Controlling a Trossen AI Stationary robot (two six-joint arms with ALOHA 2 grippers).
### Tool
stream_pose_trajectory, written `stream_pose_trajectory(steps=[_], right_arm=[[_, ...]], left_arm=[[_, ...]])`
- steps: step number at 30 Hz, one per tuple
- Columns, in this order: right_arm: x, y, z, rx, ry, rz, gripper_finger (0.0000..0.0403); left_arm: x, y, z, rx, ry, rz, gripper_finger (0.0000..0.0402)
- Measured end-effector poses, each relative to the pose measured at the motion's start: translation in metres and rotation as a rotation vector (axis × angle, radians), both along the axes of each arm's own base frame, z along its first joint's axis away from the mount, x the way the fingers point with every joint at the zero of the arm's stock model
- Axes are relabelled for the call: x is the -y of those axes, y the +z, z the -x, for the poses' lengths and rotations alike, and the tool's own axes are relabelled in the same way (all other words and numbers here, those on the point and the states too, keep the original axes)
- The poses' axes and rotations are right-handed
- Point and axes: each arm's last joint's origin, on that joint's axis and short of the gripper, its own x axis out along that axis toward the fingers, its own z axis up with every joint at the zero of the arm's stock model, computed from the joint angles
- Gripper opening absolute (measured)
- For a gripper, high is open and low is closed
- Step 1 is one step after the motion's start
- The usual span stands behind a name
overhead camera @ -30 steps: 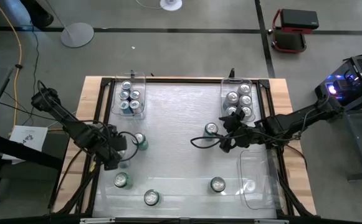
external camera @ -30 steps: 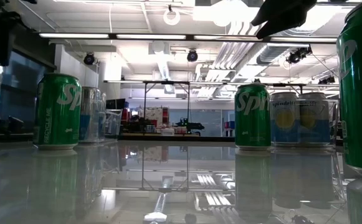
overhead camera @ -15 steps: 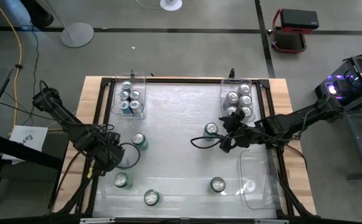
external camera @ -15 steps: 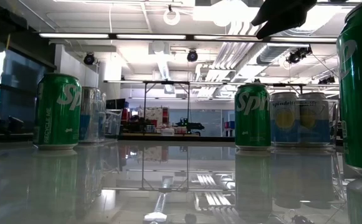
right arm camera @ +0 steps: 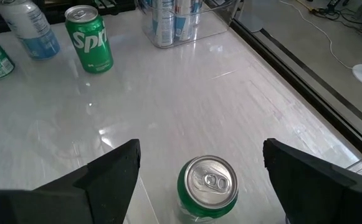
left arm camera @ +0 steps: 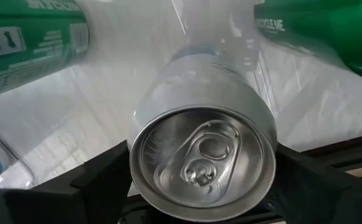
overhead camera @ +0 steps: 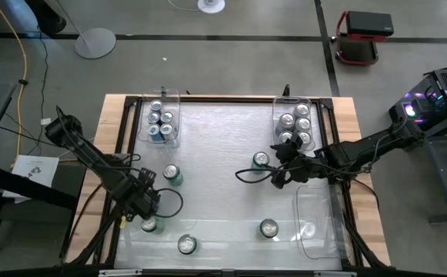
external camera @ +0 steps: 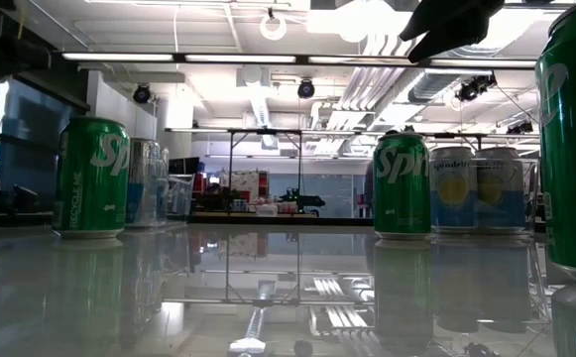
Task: Sort soda cans
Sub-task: Put the blue-white soda can into the top right transparent bin
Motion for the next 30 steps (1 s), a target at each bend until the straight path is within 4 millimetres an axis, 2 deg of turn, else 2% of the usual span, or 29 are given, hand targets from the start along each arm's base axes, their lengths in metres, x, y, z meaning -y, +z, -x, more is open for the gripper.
stream_pose_trajectory(steps=[6,11,14,20,25,30], right_arm=[[0.0,0.0,0.0,-0.001,0.0,0.0,0.0326],[0.0,-0.001,0.0,-0.008,0.002,0.002,0.0326],[0.001,-0.001,0.002,-0.021,0.004,0.007,0.0326],[0.001,-0.001,0.002,-0.021,0.0,0.011,0.0326],[0.001,-0.001,0.002,-0.02,-0.002,0.01,0.0326],[0.001,-0.001,0.002,-0.02,-0.002,0.009,0.0326]], left_arm=[[-0.003,-0.001,-0.004,-0.016,0.041,0.011,0.0274],[-0.01,0.005,-0.008,0.013,0.225,0.04,0.0274],[-0.011,0.022,-0.013,0.064,0.325,0.094,0.0274],[-0.01,0.063,-0.027,0.217,0.41,0.168,0.0274],[-0.011,0.078,-0.053,0.344,0.573,0.24,0.0274],[-0.015,0.071,-0.097,0.387,0.686,0.292,0.0274]])
